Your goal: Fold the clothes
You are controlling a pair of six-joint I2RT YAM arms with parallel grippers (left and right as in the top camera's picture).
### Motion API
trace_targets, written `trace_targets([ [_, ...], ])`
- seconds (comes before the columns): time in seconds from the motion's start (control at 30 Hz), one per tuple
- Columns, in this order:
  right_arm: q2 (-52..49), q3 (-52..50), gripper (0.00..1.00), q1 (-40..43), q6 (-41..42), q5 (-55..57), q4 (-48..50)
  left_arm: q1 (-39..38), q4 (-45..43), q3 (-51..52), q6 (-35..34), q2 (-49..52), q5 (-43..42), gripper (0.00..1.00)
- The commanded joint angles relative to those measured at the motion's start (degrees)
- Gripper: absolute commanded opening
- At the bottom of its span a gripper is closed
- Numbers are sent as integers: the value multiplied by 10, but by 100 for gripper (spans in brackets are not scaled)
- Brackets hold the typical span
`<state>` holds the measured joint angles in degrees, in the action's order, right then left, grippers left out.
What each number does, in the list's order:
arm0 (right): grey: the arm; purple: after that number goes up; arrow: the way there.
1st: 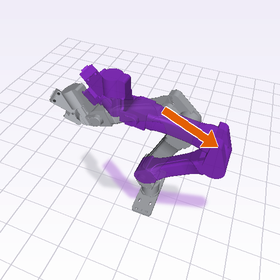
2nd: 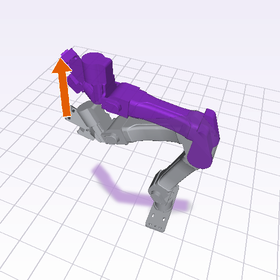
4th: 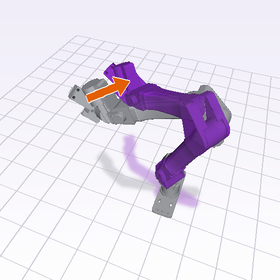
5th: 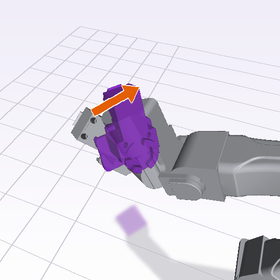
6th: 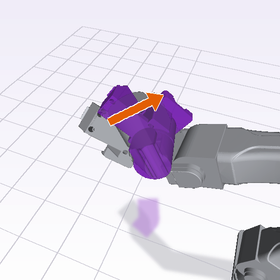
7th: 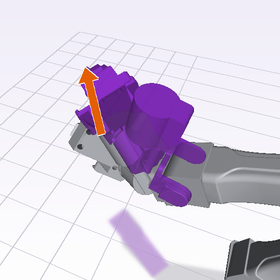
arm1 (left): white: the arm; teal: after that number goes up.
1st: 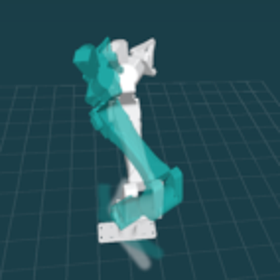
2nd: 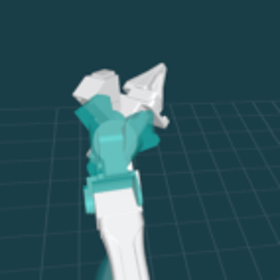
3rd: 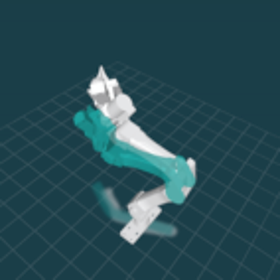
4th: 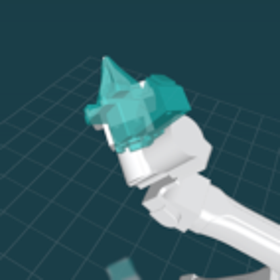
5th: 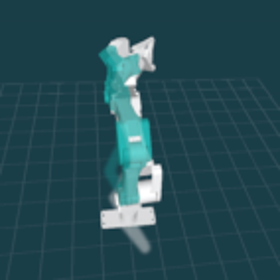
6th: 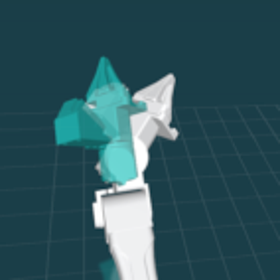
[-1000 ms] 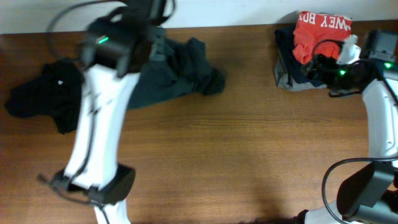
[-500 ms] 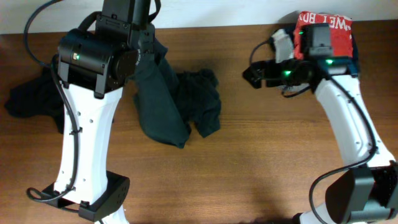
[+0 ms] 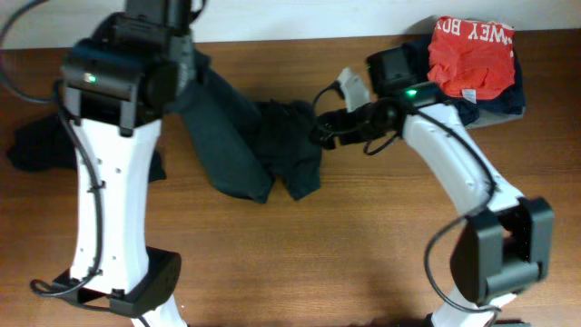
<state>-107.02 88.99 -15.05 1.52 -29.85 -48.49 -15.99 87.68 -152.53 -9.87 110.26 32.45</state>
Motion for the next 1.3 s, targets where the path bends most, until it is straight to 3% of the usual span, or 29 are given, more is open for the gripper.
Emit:
trace_targets([
  [0.0, -15, -3, 93, -26, 5, 11, 10, 50, -2, -1, 10, -4, 34, 1],
  [0.27, -35, -3, 86, -76, 47, 92, 93, 122, 0, -1, 10, -4, -33, 1],
  [0.87, -142, -2, 75, -190, 194, 115, 446, 120, -2, -1, 9, -4, -122, 1],
  [1.27, -244, 92, 70, -228, 182, 122, 470, 120, 2, -1, 9, -3, -155, 1],
])
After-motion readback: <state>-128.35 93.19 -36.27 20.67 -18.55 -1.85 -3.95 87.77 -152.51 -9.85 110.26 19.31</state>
